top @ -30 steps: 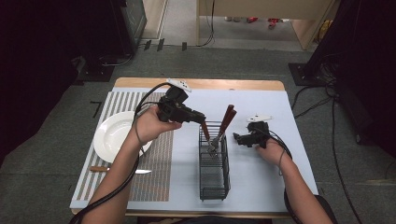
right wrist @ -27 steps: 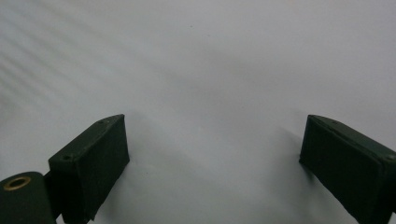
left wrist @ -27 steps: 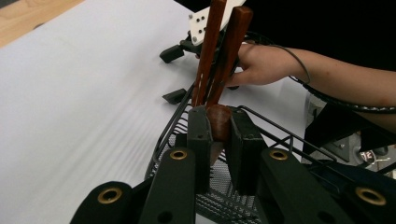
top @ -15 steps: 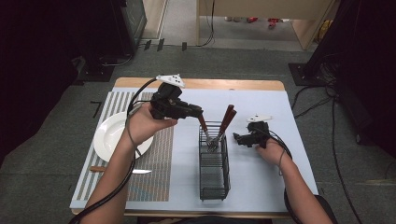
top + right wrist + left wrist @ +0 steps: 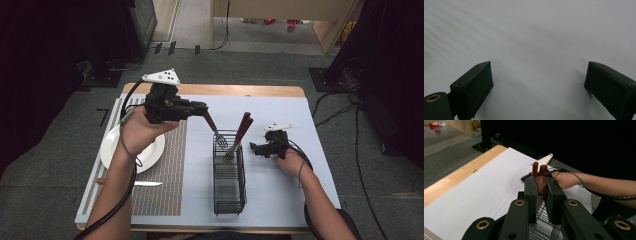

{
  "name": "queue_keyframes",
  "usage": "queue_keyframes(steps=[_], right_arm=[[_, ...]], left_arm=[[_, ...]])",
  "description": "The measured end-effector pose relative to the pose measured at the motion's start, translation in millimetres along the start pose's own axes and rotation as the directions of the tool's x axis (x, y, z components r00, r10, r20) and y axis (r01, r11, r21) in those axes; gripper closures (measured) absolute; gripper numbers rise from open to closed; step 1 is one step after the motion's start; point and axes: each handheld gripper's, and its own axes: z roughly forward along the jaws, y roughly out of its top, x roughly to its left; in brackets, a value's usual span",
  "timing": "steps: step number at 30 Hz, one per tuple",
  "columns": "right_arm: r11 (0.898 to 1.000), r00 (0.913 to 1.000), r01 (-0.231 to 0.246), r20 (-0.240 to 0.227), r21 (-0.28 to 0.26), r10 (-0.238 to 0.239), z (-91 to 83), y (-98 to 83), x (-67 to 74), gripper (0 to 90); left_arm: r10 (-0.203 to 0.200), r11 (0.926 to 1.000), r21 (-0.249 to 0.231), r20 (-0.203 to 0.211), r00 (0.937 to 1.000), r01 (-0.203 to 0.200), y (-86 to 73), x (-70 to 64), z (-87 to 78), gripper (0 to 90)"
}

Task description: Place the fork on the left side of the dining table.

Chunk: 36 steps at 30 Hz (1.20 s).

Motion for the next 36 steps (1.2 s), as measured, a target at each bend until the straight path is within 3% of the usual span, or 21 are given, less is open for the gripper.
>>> queue_keyframes(steps=[10, 16, 17, 28, 36], right_arm=[[1.000, 1.0000, 0.000, 0.000, 0.000, 0.000, 0.0, 0.0, 0.0, 7.1], [1.000, 1.0000, 0.000, 0.000, 0.000, 0.000, 0.0, 0.0, 0.0, 7.2], [1.000, 1.0000, 0.000, 0.000, 0.000, 0.000, 0.0, 0.0, 0.0, 7.2], [1.000, 1.0000, 0.001, 0.000, -0.001, -0.001, 0.0, 0.0, 0.0, 7.2], [1.000, 1.0000, 0.000, -0.001, -0.001, 0.000, 0.1, -0.1, 0.0, 7.2]], left_arm=[[-0.009, 0.9965, -0.083, -0.050, 0.9987, 0.005, 0.9, 2.3, -34.1, 82.1], [-0.017, 0.9944, -0.106, -0.071, 0.9974, 0.010, 0.2, 3.7, -45.3, 82.1], [-0.020, 0.9941, -0.108, -0.089, 0.9958, 0.011, -0.8, 5.5, -48.5, 82.1], [-0.062, 0.9952, -0.084, -0.148, 0.9871, 0.049, -9.3, 22.5, -50.9, 82.1], [-0.097, 0.9951, -0.034, -0.203, 0.9742, 0.092, -19.2, 45.1, -44.0, 82.1]])
